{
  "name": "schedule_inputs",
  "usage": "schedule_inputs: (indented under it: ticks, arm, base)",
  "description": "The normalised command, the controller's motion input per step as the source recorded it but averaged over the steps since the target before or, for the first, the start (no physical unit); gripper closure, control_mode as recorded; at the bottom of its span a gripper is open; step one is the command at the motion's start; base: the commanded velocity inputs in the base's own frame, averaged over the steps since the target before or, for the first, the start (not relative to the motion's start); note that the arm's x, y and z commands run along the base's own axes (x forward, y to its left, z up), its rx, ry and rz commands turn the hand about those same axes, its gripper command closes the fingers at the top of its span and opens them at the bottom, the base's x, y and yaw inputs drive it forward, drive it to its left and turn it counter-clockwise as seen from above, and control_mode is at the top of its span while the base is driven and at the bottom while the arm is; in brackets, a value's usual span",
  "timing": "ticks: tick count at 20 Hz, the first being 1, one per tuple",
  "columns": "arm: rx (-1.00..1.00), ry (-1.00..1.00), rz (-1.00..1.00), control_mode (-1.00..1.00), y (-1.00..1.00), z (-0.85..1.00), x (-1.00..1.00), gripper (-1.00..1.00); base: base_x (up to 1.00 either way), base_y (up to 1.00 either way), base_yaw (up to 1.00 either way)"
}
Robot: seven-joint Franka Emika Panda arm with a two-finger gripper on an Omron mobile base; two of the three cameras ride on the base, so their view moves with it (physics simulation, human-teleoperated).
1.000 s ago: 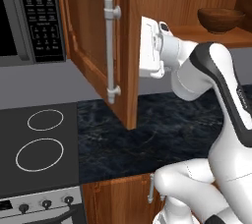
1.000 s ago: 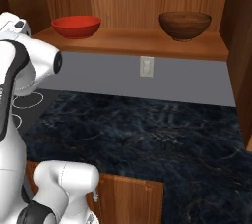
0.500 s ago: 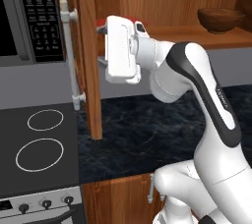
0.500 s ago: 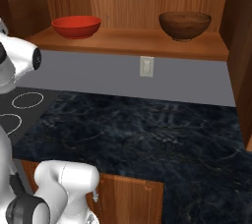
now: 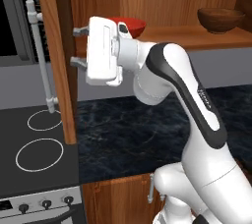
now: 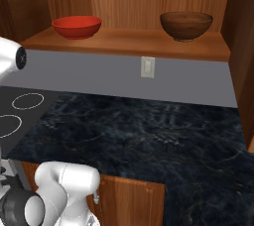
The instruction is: Move the bowls from the cabinet to the plates on the dining table.
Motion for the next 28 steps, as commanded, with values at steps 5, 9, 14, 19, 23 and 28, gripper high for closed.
schedule_inputs:
  ticks: [5, 9, 14, 19, 23, 28]
  arm:
    - [-0.01, 0.00, -0.10, -1.00, 0.02, 0.02, -0.04, -1.00]
    - [0.00, 0.04, -0.14, -1.00, -0.27, 0.02, -0.05, -1.00]
    - [0.02, 0.04, -0.12, -1.00, -0.43, 0.03, -0.01, -1.00]
    - [0.03, 0.07, -0.09, -1.00, -0.44, 0.11, 0.00, -1.00]
    - [0.05, 0.09, -0.10, -1.00, -0.44, 0.13, -0.02, -1.00]
    - [0.13, 0.08, -0.14, -1.00, -0.29, 0.22, -0.15, -1.00]
  base:
    - [0.00, 0.00, 0.00]
    - [0.00, 0.00, 0.00]
    - [0.00, 0.00, 0.00]
    - [0.00, 0.00, 0.00]
    - [0.00, 0.00, 0.00]
    - [0.00, 0.00, 0.00]
